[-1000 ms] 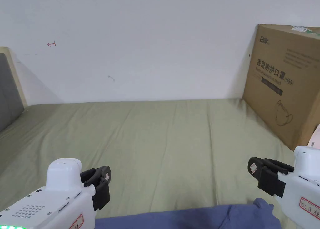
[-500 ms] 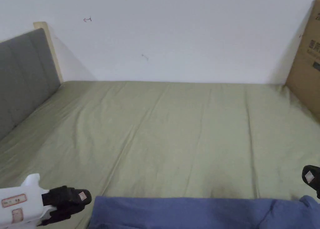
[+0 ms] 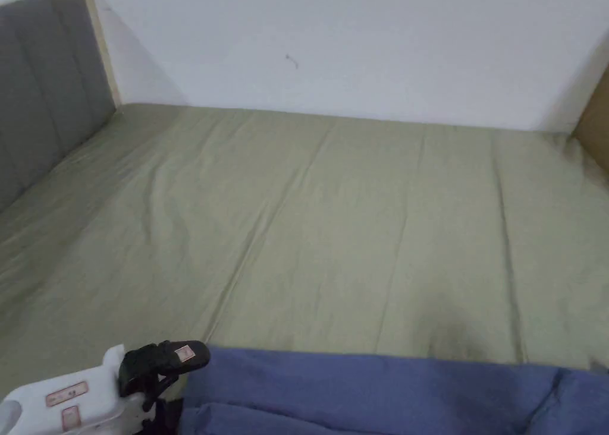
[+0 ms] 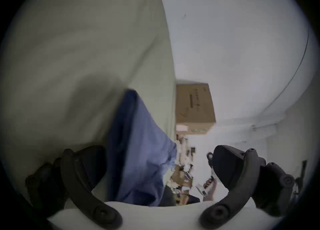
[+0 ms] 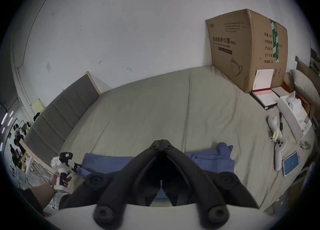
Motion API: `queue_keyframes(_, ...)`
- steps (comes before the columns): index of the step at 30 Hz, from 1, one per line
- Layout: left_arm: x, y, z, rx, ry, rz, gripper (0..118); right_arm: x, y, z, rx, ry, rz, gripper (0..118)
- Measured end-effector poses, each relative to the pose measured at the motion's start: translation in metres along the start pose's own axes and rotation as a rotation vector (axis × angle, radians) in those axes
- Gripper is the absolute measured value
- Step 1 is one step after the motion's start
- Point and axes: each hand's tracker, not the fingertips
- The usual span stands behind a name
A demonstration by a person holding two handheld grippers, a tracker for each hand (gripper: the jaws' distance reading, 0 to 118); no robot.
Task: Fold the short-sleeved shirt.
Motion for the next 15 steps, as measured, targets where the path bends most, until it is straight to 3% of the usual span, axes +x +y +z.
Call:
queue_keyframes(4,-0.018,0.026,-0.020,-0.076,0.033,-0.070,118,-0.005,0.001,-0.007,-0.028,0.023,0.015,0)
queue_keyframes(5,-0.021,0.030,-0.021,-0.071,0.054,-0.077,109,-0.006,0.001,-0.008,-0.034,0.024,0.015,0)
queue_keyframes(6,-0.017,0.014,-0.025,-0.032,0.076,-0.084,84,-0.007,0.000,-0.010,-0.038,0.027,0.014,0)
queue_keyframes(7,-0.021,0.014,-0.023,0.002,0.105,-0.106,18,-0.007,-0.001,-0.011,-0.042,0.031,0.014,0)
queue_keyframes(8,-0.030,0.013,-0.023,0.030,0.206,-0.121,6,-0.007,-0.002,-0.013,-0.048,0.035,0.015,0)
queue_keyframes(9,-0.044,0.010,-0.026,0.049,0.438,-0.143,6,-0.008,-0.003,-0.015,-0.054,0.039,0.021,0)
queue_keyframes(11,-0.037,0.001,-0.019,0.108,0.168,-0.137,6,-0.007,-0.004,-0.019,-0.069,0.035,0.034,0)
queue_keyframes(15,-0.012,-0.007,-0.023,0.103,0.320,-0.233,6,0.000,-0.006,-0.020,-0.082,0.038,0.008,0)
